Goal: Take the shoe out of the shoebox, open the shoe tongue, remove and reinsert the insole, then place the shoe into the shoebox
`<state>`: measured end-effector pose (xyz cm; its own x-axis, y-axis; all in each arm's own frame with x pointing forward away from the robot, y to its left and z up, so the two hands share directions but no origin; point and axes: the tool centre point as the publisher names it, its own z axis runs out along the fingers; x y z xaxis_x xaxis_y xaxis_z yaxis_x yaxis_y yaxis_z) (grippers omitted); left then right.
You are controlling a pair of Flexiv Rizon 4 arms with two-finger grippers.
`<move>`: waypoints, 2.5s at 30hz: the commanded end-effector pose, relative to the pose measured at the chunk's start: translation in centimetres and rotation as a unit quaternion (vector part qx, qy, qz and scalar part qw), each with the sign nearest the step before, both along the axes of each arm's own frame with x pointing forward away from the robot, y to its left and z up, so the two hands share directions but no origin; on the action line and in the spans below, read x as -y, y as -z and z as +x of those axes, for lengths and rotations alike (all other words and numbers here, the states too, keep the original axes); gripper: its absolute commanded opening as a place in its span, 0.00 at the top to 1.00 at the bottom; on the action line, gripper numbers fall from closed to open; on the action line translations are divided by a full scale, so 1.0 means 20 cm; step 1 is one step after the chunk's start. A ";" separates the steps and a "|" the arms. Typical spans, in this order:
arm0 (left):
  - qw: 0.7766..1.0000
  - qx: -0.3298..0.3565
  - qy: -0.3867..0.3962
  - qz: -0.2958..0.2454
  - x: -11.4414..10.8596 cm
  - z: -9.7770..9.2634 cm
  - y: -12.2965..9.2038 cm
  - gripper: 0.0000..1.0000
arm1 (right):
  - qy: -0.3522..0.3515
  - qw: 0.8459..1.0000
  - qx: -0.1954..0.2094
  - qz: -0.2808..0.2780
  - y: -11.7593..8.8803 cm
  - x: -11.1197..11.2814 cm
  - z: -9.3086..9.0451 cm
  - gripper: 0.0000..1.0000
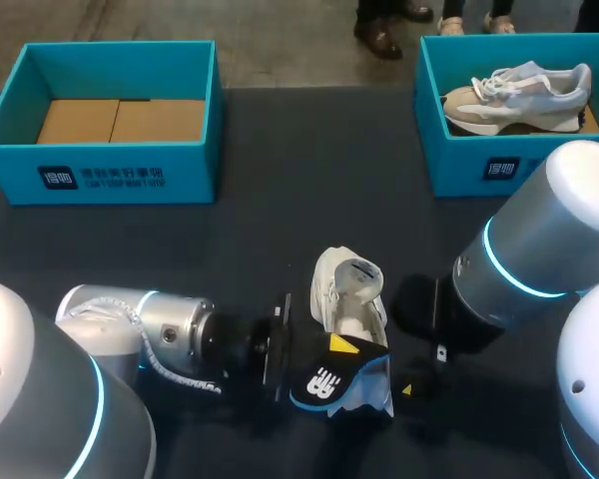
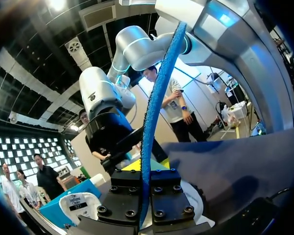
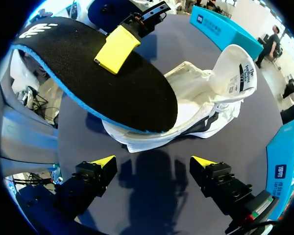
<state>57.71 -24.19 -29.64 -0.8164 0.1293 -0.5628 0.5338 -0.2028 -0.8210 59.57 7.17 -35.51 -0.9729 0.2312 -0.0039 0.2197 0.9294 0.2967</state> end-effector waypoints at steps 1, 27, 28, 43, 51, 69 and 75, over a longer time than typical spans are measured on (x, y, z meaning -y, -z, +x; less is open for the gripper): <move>1.000 -0.001 -0.005 0.002 0.01 -0.01 0.01 1.00 | 0.001 1.000 0.003 -0.001 0.01 -0.01 -0.01 0.00; 0.999 0.019 -0.037 0.001 -0.03 0.03 0.10 1.00 | 0.001 1.000 0.003 -0.001 0.01 -0.01 -0.01 0.00; 0.999 0.023 -0.037 0.001 -0.02 0.03 0.10 1.00 | 0.001 1.000 0.003 -0.001 0.01 -0.01 -0.01 0.00; 0.996 0.058 -0.061 0.017 0.02 0.08 0.10 1.00 | 0.001 1.000 0.003 -0.001 0.01 -0.01 -0.01 0.00; 0.995 0.066 -0.071 0.024 0.01 0.12 0.13 1.00 | 0.001 1.000 0.003 -0.001 0.01 -0.01 -0.01 0.00; 0.991 0.090 -0.081 0.056 0.03 0.17 0.18 1.00 | 0.001 1.000 0.003 -0.001 0.01 -0.01 -0.01 0.00; 0.989 0.096 -0.086 0.067 0.04 0.19 0.19 1.00 | 0.001 1.000 0.003 -0.001 0.01 -0.01 -0.01 0.00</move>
